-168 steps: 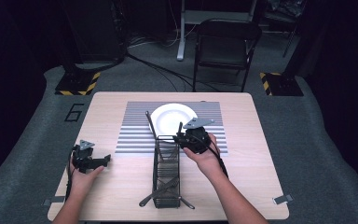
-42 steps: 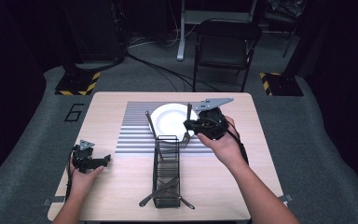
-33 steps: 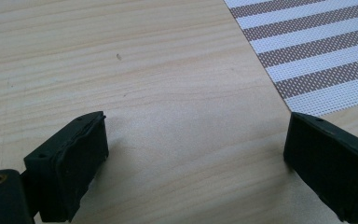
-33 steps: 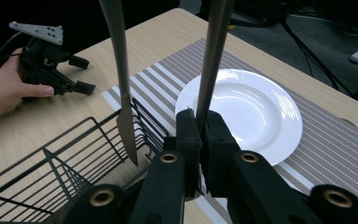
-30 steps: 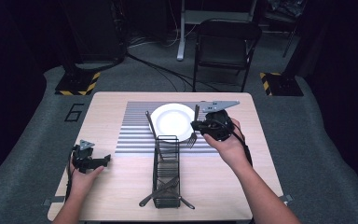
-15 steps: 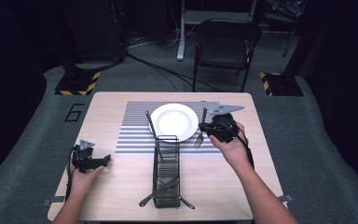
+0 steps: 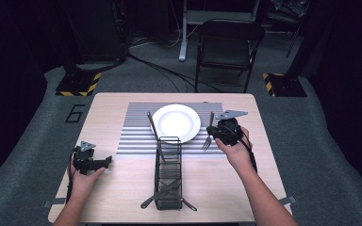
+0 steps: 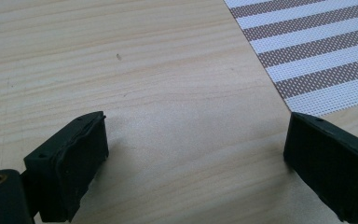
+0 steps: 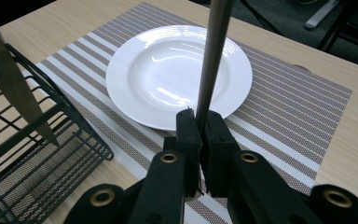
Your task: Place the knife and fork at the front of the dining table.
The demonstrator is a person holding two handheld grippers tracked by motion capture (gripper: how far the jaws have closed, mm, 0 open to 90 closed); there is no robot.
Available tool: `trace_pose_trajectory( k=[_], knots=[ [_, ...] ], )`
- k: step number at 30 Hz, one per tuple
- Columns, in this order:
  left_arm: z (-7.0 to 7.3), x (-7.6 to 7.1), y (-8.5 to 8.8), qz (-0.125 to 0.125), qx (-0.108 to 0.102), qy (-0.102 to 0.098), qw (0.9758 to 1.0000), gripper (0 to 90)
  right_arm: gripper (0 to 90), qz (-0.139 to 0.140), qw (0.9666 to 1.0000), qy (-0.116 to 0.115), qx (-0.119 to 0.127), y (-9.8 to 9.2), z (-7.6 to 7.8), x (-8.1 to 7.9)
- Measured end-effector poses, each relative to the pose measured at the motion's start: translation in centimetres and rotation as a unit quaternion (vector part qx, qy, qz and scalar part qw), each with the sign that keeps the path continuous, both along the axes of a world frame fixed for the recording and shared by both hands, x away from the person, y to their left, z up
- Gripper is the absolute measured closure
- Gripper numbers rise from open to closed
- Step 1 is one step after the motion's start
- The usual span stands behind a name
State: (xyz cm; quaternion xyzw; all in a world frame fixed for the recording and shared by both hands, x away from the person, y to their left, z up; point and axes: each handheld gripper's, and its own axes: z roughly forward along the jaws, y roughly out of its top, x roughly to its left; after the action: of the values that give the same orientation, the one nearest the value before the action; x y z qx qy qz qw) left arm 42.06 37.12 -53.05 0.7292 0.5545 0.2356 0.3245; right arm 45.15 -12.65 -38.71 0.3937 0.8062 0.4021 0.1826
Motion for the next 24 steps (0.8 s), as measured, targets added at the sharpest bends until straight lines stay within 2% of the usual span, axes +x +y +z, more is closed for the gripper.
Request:
trace_pose_trajectory(
  k=[14, 24],
  knots=[
    [0.0, 0.0, 0.0, 0.000, 0.000, 0.000, 1.0000, 6.1, 86.9, -0.019, 0.9997, 0.013, -0.010, -0.5, -2.9, 1.3],
    [0.0, 0.0, 0.0, 0.000, 0.000, 0.000, 1.0000, 6.1, 86.9, -0.030, 0.9992, 0.024, -0.010, -0.9, -4.1, 2.0]
  ],
)
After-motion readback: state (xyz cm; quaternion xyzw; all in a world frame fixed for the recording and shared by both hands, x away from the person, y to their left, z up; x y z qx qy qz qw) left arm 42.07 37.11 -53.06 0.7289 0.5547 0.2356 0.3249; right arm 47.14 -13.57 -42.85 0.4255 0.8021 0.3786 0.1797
